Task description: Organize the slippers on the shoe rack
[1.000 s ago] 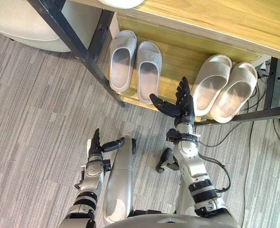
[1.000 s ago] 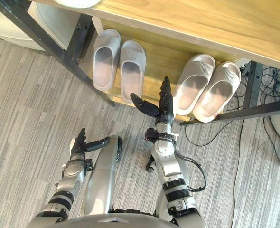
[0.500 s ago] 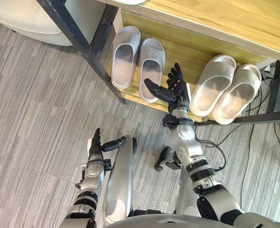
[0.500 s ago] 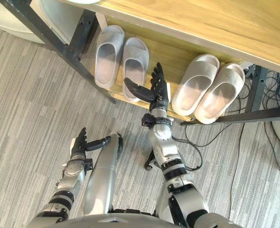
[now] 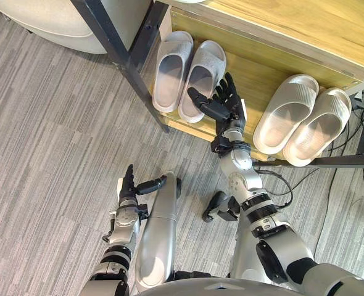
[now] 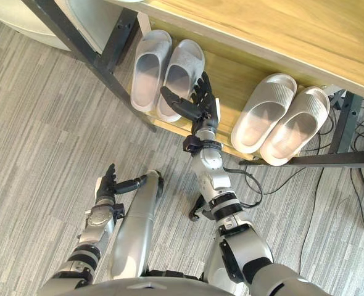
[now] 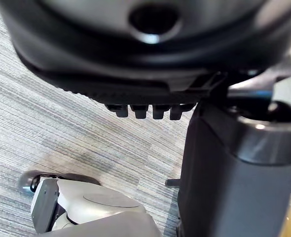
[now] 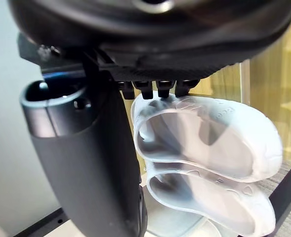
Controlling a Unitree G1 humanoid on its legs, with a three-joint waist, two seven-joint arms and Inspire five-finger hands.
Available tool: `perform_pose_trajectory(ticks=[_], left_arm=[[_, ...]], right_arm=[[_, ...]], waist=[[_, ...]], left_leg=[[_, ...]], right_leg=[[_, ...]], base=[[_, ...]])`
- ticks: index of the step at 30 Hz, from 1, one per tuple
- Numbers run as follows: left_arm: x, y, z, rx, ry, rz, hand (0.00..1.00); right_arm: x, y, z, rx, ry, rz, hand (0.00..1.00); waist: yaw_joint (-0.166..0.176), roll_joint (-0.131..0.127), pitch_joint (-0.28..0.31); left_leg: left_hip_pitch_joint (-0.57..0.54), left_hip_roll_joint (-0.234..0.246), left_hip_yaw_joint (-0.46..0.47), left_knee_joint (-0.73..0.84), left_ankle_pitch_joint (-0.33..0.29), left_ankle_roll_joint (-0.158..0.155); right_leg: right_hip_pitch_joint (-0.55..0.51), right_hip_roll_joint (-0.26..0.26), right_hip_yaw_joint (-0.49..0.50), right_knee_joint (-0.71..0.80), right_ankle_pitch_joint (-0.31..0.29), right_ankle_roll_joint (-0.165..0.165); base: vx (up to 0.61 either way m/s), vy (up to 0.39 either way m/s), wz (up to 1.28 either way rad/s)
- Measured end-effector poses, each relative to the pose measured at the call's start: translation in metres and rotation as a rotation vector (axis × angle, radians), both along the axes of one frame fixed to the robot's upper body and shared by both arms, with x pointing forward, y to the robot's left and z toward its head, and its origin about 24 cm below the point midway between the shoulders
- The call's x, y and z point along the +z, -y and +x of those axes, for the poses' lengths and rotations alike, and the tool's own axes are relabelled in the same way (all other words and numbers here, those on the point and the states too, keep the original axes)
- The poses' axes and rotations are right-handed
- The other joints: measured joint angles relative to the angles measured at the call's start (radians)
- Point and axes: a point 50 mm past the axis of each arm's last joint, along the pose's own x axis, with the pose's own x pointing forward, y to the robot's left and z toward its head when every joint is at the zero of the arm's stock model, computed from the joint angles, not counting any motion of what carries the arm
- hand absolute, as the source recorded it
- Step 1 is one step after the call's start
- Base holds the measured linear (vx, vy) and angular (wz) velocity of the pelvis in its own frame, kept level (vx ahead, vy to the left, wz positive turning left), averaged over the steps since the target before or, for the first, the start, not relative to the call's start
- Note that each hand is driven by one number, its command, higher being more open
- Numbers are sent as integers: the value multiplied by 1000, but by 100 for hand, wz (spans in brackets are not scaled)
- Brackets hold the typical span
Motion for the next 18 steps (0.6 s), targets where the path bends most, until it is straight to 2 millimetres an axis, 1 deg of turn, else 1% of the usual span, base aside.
perform_pose_trajectory(ticks=[3,10,12,13,14,15,16,18], left_arm=[[-1,0,0,12,-2,-10,100],[-2,2,0,19,-10,-22,100],[-2,6,2,15,-10,-29,100],[-2,6,2,14,-13,-30,100],[-3,7,2,4,-17,-30,100],[-7,8,-2,-9,-34,-28,100],[-9,7,-5,-16,-43,-27,100],[-16,5,-15,-15,-79,-24,100]], right_arm=[[-1,5,3,-16,-12,17,100],[-3,15,5,-38,-17,-29,100],[-10,17,-1,-45,-21,-63,100],[-12,18,-3,-46,-24,-69,100],[-19,20,-10,-53,-32,-81,100],[-27,22,-17,-56,-48,-87,100],[-31,23,-20,-58,-52,-100,100],[-34,26,-33,-64,-36,-157,100]], waist=[[1,3,0],[-1,15,1],[-4,23,6],[-6,23,6],[-6,23,6],[-6,23,6],[-8,24,6],[-23,23,3]], left_leg=[[-1,0,0,-2,0,3],[1,0,1,-3,8,0],[29,0,4,-17,11,1],[37,1,6,-23,12,1],[66,1,11,-45,17,2],[103,2,20,-75,22,3],[124,3,24,-95,26,3],[194,16,45,-190,57,4]], right_leg=[[0,-3,-3,4,-2,-3],[3,-6,-6,5,-3,-5],[32,-6,-7,-8,-2,-5],[38,-6,-8,-13,-2,-4],[63,-4,-7,-32,4,-1],[93,-1,-4,-59,12,4],[110,3,-4,-80,19,7],[170,25,-7,-176,60,13]], base=[[-9,9,3],[-3,3,1],[0,0,0],[0,0,0],[21,13,-4],[24,10,-6],[41,15,-11],[50,16,-11]])
